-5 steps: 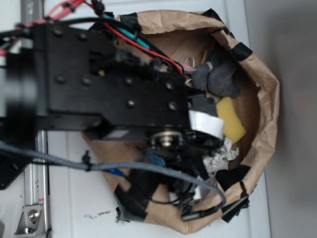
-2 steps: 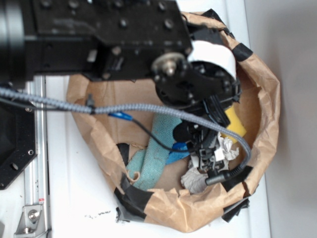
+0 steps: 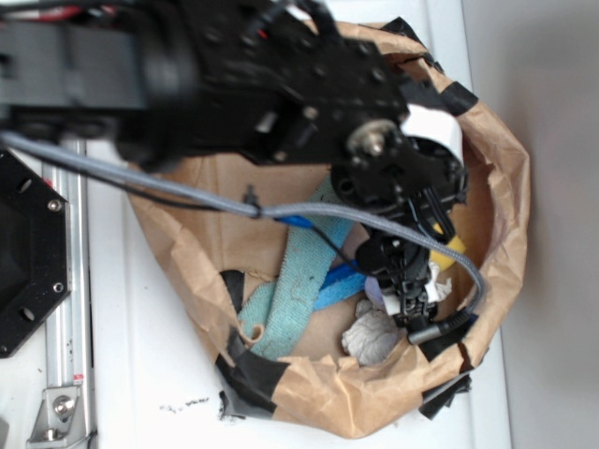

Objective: Grab the white paper.

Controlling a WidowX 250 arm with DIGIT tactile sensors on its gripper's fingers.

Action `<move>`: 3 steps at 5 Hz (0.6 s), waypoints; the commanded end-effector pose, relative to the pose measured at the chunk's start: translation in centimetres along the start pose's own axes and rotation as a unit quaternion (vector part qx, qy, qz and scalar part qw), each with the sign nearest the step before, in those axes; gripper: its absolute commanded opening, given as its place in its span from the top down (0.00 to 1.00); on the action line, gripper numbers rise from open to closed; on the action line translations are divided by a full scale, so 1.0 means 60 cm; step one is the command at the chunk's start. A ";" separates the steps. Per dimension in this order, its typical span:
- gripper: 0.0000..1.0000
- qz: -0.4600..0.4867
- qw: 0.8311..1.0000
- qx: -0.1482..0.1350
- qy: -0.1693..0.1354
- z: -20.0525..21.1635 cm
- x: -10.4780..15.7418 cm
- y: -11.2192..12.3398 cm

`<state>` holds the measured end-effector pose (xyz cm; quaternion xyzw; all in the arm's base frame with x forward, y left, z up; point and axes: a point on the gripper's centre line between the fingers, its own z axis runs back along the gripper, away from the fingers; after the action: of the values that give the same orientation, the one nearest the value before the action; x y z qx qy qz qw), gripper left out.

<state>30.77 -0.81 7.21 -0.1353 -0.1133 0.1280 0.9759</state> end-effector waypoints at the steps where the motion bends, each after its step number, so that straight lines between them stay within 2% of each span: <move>1: 0.00 -0.069 0.996 -0.050 0.022 -0.053 0.004 -0.063; 2: 1.00 -0.079 0.992 -0.059 0.076 -0.073 -0.010 -0.090; 3: 1.00 -0.079 0.992 -0.045 0.092 -0.090 -0.027 -0.096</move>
<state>31.94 -6.49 3.09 -0.1801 -0.0330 0.0541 0.9816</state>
